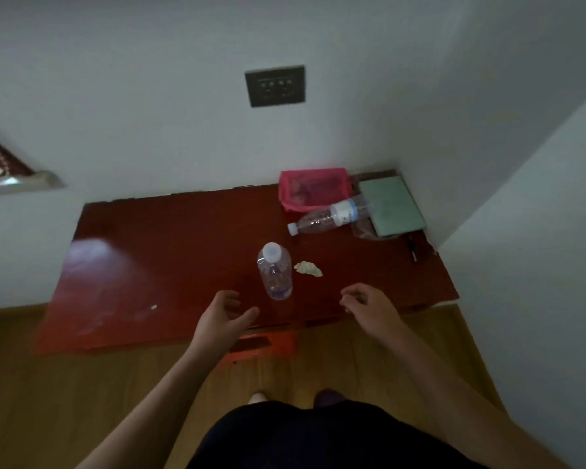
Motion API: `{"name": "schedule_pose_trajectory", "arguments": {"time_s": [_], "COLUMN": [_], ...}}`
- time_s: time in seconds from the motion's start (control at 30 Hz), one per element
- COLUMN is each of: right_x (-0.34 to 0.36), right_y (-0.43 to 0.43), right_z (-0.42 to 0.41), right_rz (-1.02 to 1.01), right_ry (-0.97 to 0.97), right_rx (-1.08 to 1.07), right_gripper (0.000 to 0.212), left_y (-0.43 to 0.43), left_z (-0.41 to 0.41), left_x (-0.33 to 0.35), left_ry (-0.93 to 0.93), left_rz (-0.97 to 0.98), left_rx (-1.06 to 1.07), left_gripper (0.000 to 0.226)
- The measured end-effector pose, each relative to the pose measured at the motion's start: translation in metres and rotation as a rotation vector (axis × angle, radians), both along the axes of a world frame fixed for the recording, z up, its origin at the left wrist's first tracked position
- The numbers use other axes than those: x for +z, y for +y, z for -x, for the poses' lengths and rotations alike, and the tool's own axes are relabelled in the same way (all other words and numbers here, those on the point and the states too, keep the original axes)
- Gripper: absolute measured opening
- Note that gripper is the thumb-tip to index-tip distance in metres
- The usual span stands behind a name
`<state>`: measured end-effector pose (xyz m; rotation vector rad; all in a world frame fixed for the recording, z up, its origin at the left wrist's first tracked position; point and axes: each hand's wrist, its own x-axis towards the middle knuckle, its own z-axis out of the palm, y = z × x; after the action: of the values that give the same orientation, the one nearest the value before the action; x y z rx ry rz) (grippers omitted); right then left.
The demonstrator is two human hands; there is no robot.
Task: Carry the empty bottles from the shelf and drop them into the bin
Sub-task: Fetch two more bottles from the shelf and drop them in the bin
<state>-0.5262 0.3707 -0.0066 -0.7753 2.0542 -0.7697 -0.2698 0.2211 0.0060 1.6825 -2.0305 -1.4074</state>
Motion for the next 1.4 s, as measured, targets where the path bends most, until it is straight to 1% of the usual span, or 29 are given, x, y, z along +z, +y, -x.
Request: {"name": "schedule_pose_trajectory", "arguments": {"time_s": [0.07, 0.13, 0.2, 0.27, 0.33, 0.43, 0.47, 0.5, 0.6, 0.73, 0.83, 0.97, 1.03, 1.17, 1.23, 1.3, 1.33, 1.37, 1.4], "right_x": [0.004, 0.008, 0.014, 0.019, 0.023, 0.028, 0.027, 0.027, 0.021, 0.005, -0.01, -0.028, -0.03, -0.01, 0.008, 0.024, 0.031, 0.036, 0.04], "right_y": [-0.01, -0.02, -0.032, -0.046, -0.062, -0.091, -0.101, -0.112, -0.141, -0.173, -0.186, -0.183, -0.177, -0.166, -0.158, -0.147, -0.141, -0.136, -0.131], "right_z": [0.011, 0.023, 0.038, 0.055, 0.07, 0.089, 0.096, 0.101, 0.118, 0.135, 0.136, 0.126, 0.117, 0.082, 0.052, 0.018, -0.001, -0.021, -0.041], "right_rz": [-0.005, 0.003, 0.018, 0.034, 0.052, 0.071, 0.08, 0.086, 0.098, 0.093, -0.011, -0.204, -0.22, -0.11, -0.019, 0.054, 0.071, 0.071, 0.06], "right_ry": [0.066, 0.105, 0.13, 0.16, 0.192, 0.238, 0.253, 0.277, 0.4, 0.574, 0.708, 0.832, 0.866, 0.76, 0.659, 0.512, 0.424, 0.333, 0.249], "right_rx": [0.052, 0.102, 0.129, 0.143, 0.153, 0.184, 0.189, 0.199, 0.266, 0.442, 0.546, 0.65, 0.656, 0.591, 0.566, 0.538, 0.528, 0.526, 0.532], "right_gripper": [0.023, 0.025, 0.026, 0.027, 0.028, 0.031, 0.031, 0.032, 0.038, 0.042, 0.049, 0.072, 0.072, 0.074, 0.074, 0.067, 0.064, 0.062, 0.064], "left_y": [0.004, 0.007, 0.006, 0.003, -0.001, -0.009, -0.01, -0.011, -0.011, -0.012, -0.008, 0.003, 0.007, 0.009, 0.008, 0.006, 0.005, 0.003, 0.002], "left_z": [0.011, 0.025, 0.038, 0.049, 0.058, 0.066, 0.067, 0.068, 0.07, 0.061, 0.041, 0.003, -0.015, -0.047, -0.067, -0.088, -0.1, -0.112, -0.125], "left_x": [-0.004, -0.006, -0.009, -0.013, -0.017, -0.021, -0.02, -0.019, -0.008, -0.001, 0.002, 0.002, 0.001, 0.003, 0.006, 0.012, 0.014, 0.016, 0.017], "left_ry": [0.054, 0.096, 0.112, 0.122, 0.144, 0.158, 0.168, 0.186, 0.228, 0.3, 0.327, 0.359, 0.385, 0.435, 0.451, 0.436, 0.423, 0.413, 0.4], "left_rz": [0.01, 0.015, 0.027, 0.042, 0.051, 0.097, 0.109, 0.118, 0.131, 0.088, 0.046, -0.019, -0.088, -0.22, -0.247, -0.239, -0.229, -0.22, -0.21], "left_rx": [0.042, 0.057, 0.066, 0.075, 0.1, 0.136, 0.153, 0.177, 0.252, 0.35, 0.384, 0.447, 0.51, 0.651, 0.646, 0.597, 0.581, 0.572, 0.569], "left_gripper": [0.079, 0.095, 0.105, 0.108, 0.099, 0.06, 0.051, 0.047, 0.045, 0.033, 0.029, 0.027, 0.03, 0.043, 0.062, 0.085, 0.089, 0.086, 0.078]}}
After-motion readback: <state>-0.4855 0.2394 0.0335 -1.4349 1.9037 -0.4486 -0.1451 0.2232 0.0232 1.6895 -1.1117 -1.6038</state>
